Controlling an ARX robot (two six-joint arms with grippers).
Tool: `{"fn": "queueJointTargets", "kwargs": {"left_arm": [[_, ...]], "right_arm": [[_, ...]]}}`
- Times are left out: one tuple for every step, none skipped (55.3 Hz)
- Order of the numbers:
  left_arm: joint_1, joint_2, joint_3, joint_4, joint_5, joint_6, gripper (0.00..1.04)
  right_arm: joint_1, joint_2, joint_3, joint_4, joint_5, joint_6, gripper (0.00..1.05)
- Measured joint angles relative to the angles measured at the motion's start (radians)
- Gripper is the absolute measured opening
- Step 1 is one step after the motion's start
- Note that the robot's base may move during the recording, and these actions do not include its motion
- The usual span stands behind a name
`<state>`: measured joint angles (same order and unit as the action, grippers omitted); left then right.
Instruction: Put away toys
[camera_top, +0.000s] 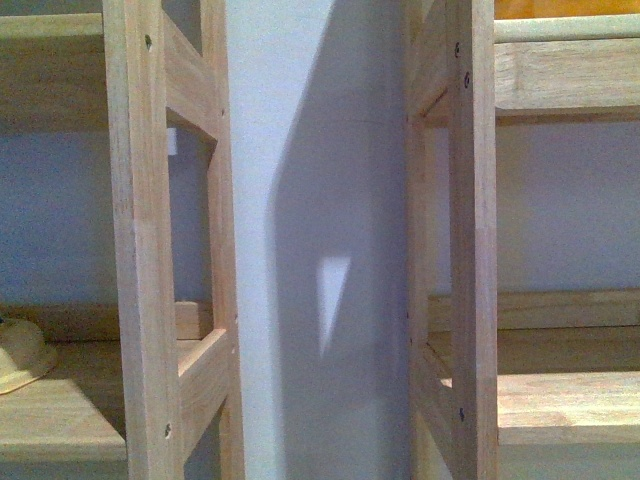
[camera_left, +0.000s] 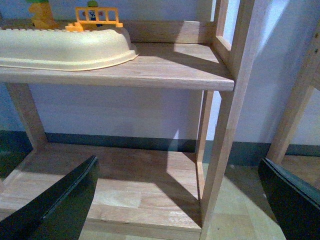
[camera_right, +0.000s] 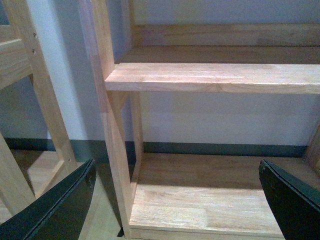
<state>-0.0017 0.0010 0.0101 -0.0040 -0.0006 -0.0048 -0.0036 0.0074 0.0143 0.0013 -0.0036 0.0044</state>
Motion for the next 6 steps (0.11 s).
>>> {"fn": "queueJointTargets", "kwargs": {"left_arm": [[0.000, 0.000, 0.000, 0.000, 0.000, 0.000, 0.98], [0.000, 0.000, 0.000, 0.000, 0.000, 0.000, 0.98], [0.000, 0.000, 0.000, 0.000, 0.000, 0.000, 0.98], [0.000, 0.000, 0.000, 0.000, 0.000, 0.000, 0.98], [0.000, 0.000, 0.000, 0.000, 0.000, 0.000, 0.98], [0.000, 0.000, 0.000, 0.000, 0.000, 0.000, 0.98]], "right_arm": [[0.000, 0.000, 0.000, 0.000, 0.000, 0.000, 0.98], [0.000, 0.000, 0.000, 0.000, 0.000, 0.000, 0.98], [0.000, 0.000, 0.000, 0.000, 0.000, 0.000, 0.98], [0.000, 0.000, 0.000, 0.000, 0.000, 0.000, 0.98], [0.000, 0.000, 0.000, 0.000, 0.000, 0.000, 0.98], [0.000, 0.000, 0.000, 0.000, 0.000, 0.000, 0.98]]}}
